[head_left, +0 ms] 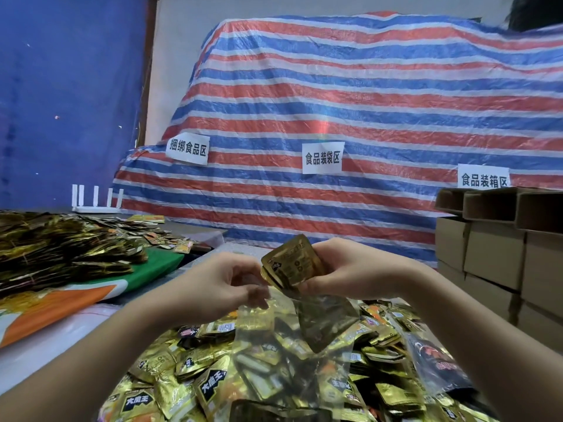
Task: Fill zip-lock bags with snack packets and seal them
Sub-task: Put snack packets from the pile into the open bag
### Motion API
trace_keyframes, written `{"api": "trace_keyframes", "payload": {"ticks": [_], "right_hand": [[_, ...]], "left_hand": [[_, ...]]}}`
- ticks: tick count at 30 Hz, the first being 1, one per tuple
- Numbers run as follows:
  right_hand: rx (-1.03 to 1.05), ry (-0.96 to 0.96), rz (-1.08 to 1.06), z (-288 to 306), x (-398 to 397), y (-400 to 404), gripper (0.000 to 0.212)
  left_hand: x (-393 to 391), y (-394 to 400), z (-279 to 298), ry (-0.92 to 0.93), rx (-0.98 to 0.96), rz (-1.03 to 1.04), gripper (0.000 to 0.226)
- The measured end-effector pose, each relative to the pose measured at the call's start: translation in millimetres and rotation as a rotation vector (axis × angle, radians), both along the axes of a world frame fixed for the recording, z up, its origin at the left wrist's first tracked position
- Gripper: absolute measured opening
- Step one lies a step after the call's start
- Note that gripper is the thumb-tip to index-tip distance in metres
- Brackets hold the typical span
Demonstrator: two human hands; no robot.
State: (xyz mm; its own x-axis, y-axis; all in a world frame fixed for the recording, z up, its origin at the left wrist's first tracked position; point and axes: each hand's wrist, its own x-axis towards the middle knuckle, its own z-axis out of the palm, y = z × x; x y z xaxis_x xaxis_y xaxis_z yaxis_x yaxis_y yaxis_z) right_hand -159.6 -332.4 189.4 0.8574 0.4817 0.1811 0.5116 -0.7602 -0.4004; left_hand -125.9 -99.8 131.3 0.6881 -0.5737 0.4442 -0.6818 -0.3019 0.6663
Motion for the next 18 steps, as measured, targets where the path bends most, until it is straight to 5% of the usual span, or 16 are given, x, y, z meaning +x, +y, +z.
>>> {"api": "trace_keyframes", "payload": {"ticks": [18], "right_hand": [[-0.194, -0.057, -0.088, 0, -1, 9, 0.005]], "left_hand": [[12, 6, -14, 0.083, -0.114, -0.015, 0.02]]}}
